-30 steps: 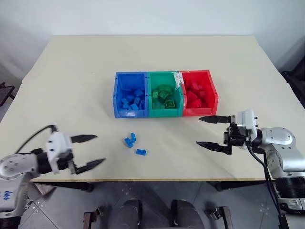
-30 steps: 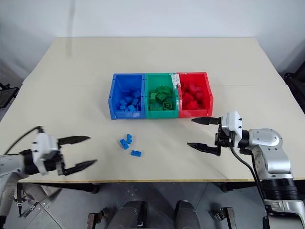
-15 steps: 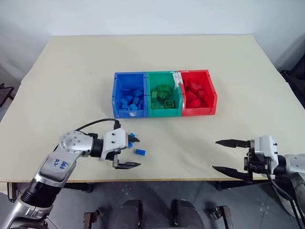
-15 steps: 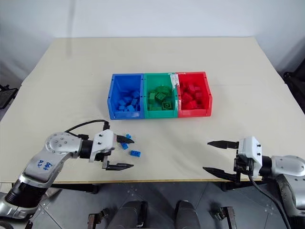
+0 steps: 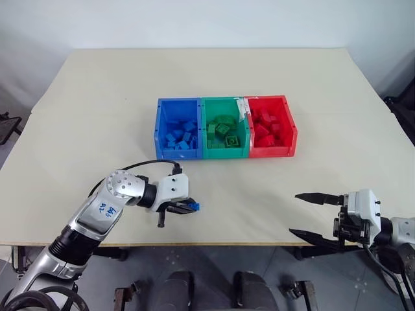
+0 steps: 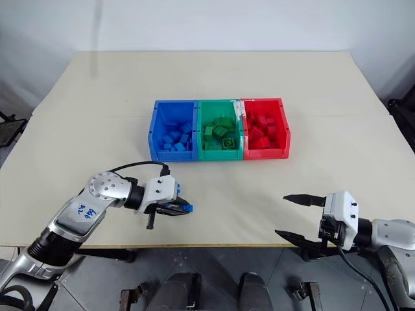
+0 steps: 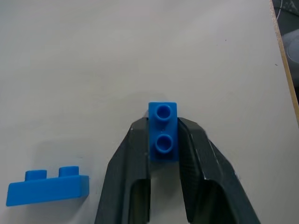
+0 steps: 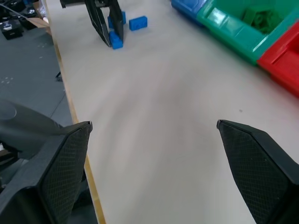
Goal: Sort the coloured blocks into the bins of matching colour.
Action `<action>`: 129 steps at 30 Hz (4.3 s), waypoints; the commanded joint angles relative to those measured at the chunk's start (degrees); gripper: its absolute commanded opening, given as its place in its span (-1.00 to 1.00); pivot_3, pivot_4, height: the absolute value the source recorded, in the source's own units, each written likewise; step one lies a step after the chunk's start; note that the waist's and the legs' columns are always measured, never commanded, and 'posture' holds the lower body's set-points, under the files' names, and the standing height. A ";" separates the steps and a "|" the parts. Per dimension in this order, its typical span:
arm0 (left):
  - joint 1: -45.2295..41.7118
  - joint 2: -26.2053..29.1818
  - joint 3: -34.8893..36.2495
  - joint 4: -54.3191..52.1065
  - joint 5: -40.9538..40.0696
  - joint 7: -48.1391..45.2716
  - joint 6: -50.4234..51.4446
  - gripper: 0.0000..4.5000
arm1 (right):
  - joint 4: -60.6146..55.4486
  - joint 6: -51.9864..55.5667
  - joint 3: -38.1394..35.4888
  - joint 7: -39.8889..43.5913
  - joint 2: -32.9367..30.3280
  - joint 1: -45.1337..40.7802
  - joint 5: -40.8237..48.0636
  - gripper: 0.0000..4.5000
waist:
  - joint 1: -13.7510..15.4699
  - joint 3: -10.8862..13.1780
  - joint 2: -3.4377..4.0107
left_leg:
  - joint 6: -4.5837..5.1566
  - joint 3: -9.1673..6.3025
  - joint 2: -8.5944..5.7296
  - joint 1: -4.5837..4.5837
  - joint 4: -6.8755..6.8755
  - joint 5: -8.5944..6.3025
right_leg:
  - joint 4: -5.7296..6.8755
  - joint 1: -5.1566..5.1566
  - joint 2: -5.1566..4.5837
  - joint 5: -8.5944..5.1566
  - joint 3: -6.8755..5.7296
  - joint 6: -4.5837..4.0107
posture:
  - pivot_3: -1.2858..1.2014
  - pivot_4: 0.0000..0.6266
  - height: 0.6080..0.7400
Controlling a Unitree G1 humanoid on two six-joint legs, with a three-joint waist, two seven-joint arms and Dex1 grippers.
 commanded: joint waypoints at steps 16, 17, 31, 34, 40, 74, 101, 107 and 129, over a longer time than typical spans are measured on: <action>-7.45 -12.57 20.64 7.43 -11.16 14.52 -1.95 -0.80 | -4.25 3.10 2.67 -9.73 7.96 -9.58 4.95 1.00 | 0.17 0.02 -0.06 | -0.06 -0.13 -0.02 -0.03 0.19 0.04 | 0.03 0.01 -0.02 0.00 -0.09 0.00 | 0.03 -0.52 1.00; -9.79 -13.10 20.67 10.29 -9.95 15.94 -3.10 -0.80 | -4.39 3.13 3.03 -10.44 8.64 -9.92 4.61 1.00 | 0.15 0.02 -0.06 | -0.06 -0.13 -0.04 -0.02 0.19 0.05 | 0.05 0.02 -0.02 0.01 -0.09 0.01 | 0.03 -0.52 1.00; -18.75 -13.80 21.39 28.65 -4.63 21.26 -13.14 -0.08 | -4.47 2.35 3.24 -12.07 9.00 -9.60 3.76 1.00 | -0.06 0.02 -0.06 | -0.03 -0.10 -0.37 -0.12 0.06 0.06 | 0.13 -0.09 -0.01 0.04 -0.12 0.07 | 0.03 -0.52 1.00; -14.75 -11.44 23.89 25.79 -6.96 17.73 -16.57 0.36 | -3.13 2.08 4.27 -10.76 8.86 -10.75 3.55 1.00 | -0.40 0.02 -0.06 | -0.04 -0.09 -0.34 -0.11 0.04 0.06 | 0.13 -0.10 0.00 0.04 -0.12 0.07 | 0.03 -0.52 1.00; 3.07 -2.71 33.35 15.00 -15.43 5.48 -22.92 0.63 | 3.25 0.50 8.56 -4.66 8.74 -16.87 1.79 1.00 | -1.72 0.02 -0.07 | -0.05 -0.06 0.00 -0.08 -0.01 0.06 | 0.10 -0.10 0.00 0.04 -0.13 0.07 | 0.03 -0.52 1.00; 14.83 7.57 18.89 -7.69 -11.37 10.70 1.84 0.99 | 10.81 -5.24 7.45 3.19 5.18 -17.29 -2.60 1.00 | -1.74 0.02 -0.04 | -0.07 0.02 0.06 -0.01 -0.11 -0.06 | 0.07 -0.10 -0.04 0.02 -0.14 -0.03 | 0.03 -0.52 1.00; -0.31 -2.01 7.57 5.52 -2.97 10.75 4.88 0.99 | 5.05 -3.82 5.71 -1.41 4.86 -11.83 -1.52 1.00 | -0.01 0.02 -0.05 | -0.03 0.02 0.03 -0.03 0.04 -0.03 | 0.11 -0.07 -0.02 0.03 -0.16 -0.02 | 0.03 -0.52 1.00; -2.42 -2.12 6.20 7.71 -1.58 9.26 4.30 0.99 | 4.54 -3.85 5.73 -1.98 4.95 -11.25 -1.41 1.00 | -0.02 0.02 -0.05 | -0.03 0.02 0.02 -0.03 0.05 -0.03 | 0.11 -0.05 -0.02 0.03 -0.16 -0.02 | 0.03 -0.52 1.00; -2.98 -5.32 11.70 7.97 -5.62 7.01 -1.93 -0.36 | 5.61 -4.71 5.66 -2.71 5.25 -12.18 -1.37 1.00 | 0.08 0.02 -0.05 | -0.02 0.00 0.02 -0.05 0.07 -0.02 | 0.11 -0.05 -0.03 0.03 -0.17 -0.01 | 0.03 -0.52 1.00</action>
